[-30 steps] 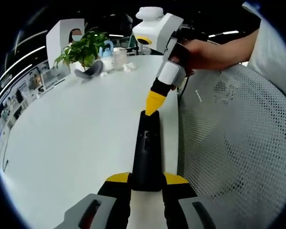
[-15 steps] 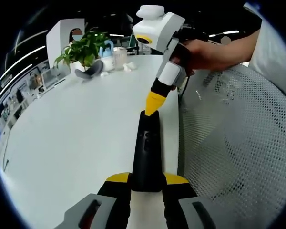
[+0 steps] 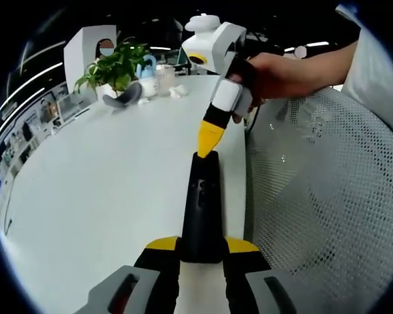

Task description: Press the specified remote control buttons in sequence, fully releasing each button before pressing the next.

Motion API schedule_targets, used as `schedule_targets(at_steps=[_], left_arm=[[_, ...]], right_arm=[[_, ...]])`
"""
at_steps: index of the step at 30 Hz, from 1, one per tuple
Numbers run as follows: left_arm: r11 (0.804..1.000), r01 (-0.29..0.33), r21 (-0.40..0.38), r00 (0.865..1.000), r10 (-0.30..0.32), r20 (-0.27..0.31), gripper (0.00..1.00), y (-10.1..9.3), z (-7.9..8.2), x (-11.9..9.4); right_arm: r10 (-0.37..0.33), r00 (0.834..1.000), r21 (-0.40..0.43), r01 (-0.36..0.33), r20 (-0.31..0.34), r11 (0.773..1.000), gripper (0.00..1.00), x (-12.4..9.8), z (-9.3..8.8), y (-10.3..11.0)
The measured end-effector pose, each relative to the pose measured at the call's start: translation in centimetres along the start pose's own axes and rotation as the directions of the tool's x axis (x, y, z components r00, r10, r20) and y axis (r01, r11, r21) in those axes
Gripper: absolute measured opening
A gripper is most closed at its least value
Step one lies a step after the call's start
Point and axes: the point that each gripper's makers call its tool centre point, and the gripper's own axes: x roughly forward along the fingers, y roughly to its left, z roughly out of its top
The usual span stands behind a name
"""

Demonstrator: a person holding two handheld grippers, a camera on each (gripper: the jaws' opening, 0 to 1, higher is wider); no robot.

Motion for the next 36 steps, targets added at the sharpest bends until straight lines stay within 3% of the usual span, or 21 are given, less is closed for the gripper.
schedule_targets(at_steps=[7, 13, 26, 36], left_arm=[[1.0, 0.001, 0.002, 1.0, -0.001, 0.003, 0.24, -0.03, 0.0, -0.02], [1.0, 0.002, 0.002, 1.0, -0.002, 0.005, 0.24, -0.03, 0.0, -0.04], [1.0, 0.004, 0.002, 1.0, -0.004, 0.008, 0.24, -0.02, 0.02, 0.0], [1.0, 0.006, 0.004, 1.0, -0.006, 0.01, 0.24, -0.02, 0.03, 0.05]], right_arm=[[0.035, 0.999, -0.007, -0.035, -0.012, 0.999, 0.0, 0.16, -0.16, 0.55], [0.01, 0.999, -0.03, -0.011, -0.038, 0.999, 0.0, 0.47, -0.63, 0.4], [-0.007, 1.0, -0.093, 0.005, -0.03, 0.996, 0.0, 0.51, -0.62, 0.37], [-0.068, 0.997, -0.224, 0.062, -0.021, 0.973, 0.0, 0.66, -0.7, 0.52]])
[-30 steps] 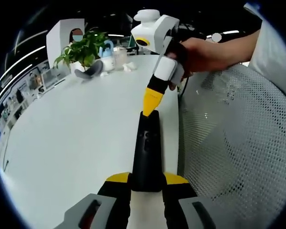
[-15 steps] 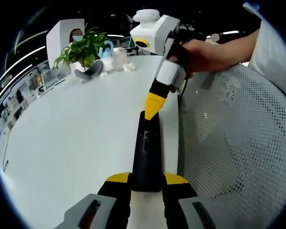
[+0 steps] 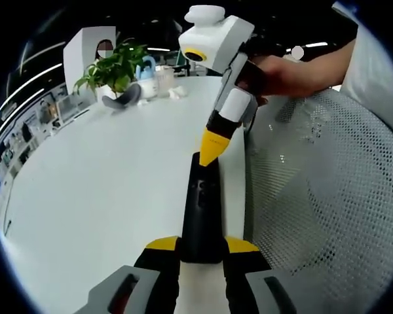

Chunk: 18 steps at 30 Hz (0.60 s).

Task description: Press the specified remote control buttons in sequence, fully releasing each button before pressing the next.

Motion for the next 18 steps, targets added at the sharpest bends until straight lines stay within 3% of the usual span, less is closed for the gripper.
schedule_targets(at_steps=[5, 8, 12, 18], left_arm=[[1.0, 0.001, 0.003, 1.0, -0.001, -0.001, 0.24, 0.0, 0.0, 0.0], [1.0, 0.004, 0.007, 1.0, -0.004, -0.002, 0.24, -0.1, 0.0, 0.0], [1.0, 0.007, 0.008, 1.0, -0.007, -0.003, 0.24, -0.1, 0.0, 0.0], [0.999, 0.033, 0.032, 0.999, -0.033, -0.003, 0.24, -0.8, 0.3, 0.3]], right_arm=[[-0.01, 1.0, -0.02, 0.01, 0.002, 1.0, 0.0, 0.0, 0.0, -0.1], [0.004, 1.0, 0.033, -0.004, -0.001, 0.999, 0.0, -0.1, 0.1, -0.1], [0.011, 1.0, 0.041, -0.011, -0.007, 0.999, 0.0, -0.2, 0.1, -0.1], [-0.018, 0.998, -0.02, 0.02, 0.065, 1.0, 0.0, -0.5, 1.2, -0.1]])
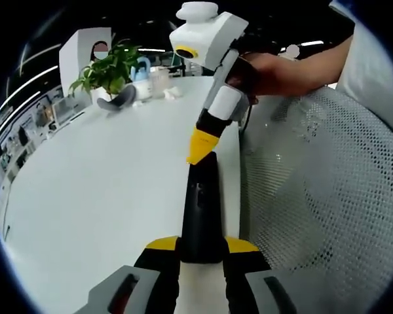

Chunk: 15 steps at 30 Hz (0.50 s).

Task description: Press the specified remote control buttons in sequence, fully releasing each button before pressing the next.

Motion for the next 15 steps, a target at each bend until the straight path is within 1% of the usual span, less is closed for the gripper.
schedule_targets(at_steps=[2, 3, 5, 7, 11, 12, 13, 15], left_arm=[[1.0, 0.001, 0.001, 1.0, -0.001, -0.002, 0.24, 0.0, 0.0, 0.0], [1.0, 0.001, 0.0, 1.0, -0.001, -0.001, 0.24, 0.0, 0.0, 0.0], [1.0, 0.001, -0.001, 1.0, -0.001, 0.001, 0.24, 0.1, 0.0, 0.0], [1.0, 0.001, -0.002, 1.0, -0.001, 0.002, 0.24, 0.1, 0.0, 0.1], [1.0, 0.001, -0.003, 1.0, -0.001, 0.003, 0.24, 0.1, 0.1, 0.0], [1.0, 0.001, -0.003, 1.0, -0.001, 0.003, 0.24, 0.1, 0.1, 0.0], [1.0, 0.001, -0.003, 1.0, -0.001, 0.003, 0.24, 0.1, 0.1, 0.0], [1.0, 0.001, -0.003, 1.0, -0.001, 0.002, 0.24, 0.1, 0.0, 0.0]], right_arm=[[0.012, 1.0, 0.007, -0.012, -0.004, 1.0, 0.0, 0.1, 0.0, 0.1], [0.032, 0.999, 0.019, -0.032, -0.015, 0.999, 0.0, 0.2, -0.1, 0.3], [0.049, 0.998, 0.042, -0.047, -0.049, 0.998, 0.0, 0.2, -0.6, 0.5], [0.047, 0.997, 0.041, -0.045, -0.058, 0.998, 0.0, 0.3, -0.8, 0.5], [0.034, 0.996, 0.009, -0.033, -0.08, 0.999, 0.0, 0.6, -1.2, 0.6], [0.015, 0.996, -0.029, -0.018, -0.092, 0.999, 0.0, 0.6, -1.4, 0.5], [0.009, 0.997, -0.046, -0.013, -0.08, 0.999, 0.0, 0.6, -1.2, 0.6], [0.0, 0.997, -0.067, -0.006, -0.078, 0.998, 0.0, 0.7, -1.3, 0.6]])
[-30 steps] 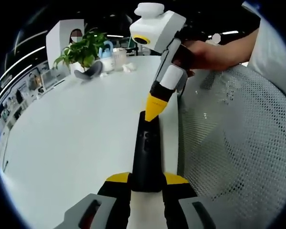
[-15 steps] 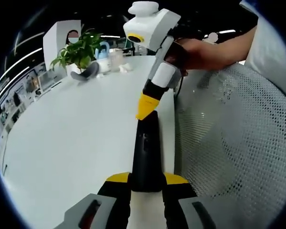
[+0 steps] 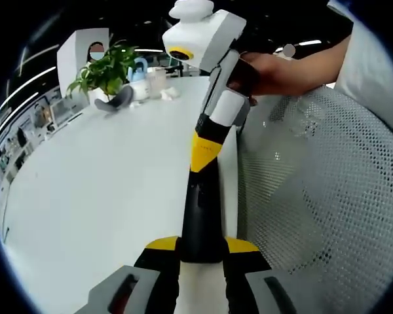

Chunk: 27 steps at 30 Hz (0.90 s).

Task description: Press the specified remote control buttons in sequence, fully releasing each button before pressing the next.

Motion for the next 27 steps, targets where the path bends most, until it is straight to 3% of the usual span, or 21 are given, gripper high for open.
schedule_targets(at_steps=[9, 27], left_arm=[[1.0, 0.0, -0.001, 1.0, 0.0, 0.003, 0.24, -0.02, -0.03, -0.02], [1.0, -0.001, -0.002, 1.0, 0.001, 0.007, 0.24, 0.0, -0.06, -0.03]], right_arm=[[0.01, 1.0, 0.01, -0.01, 0.004, 1.0, 0.0, 0.05, -0.02, -0.13], [-0.028, 1.0, -0.09, 0.029, 0.01, 0.996, 0.0, 0.15, -0.04, 0.04]])
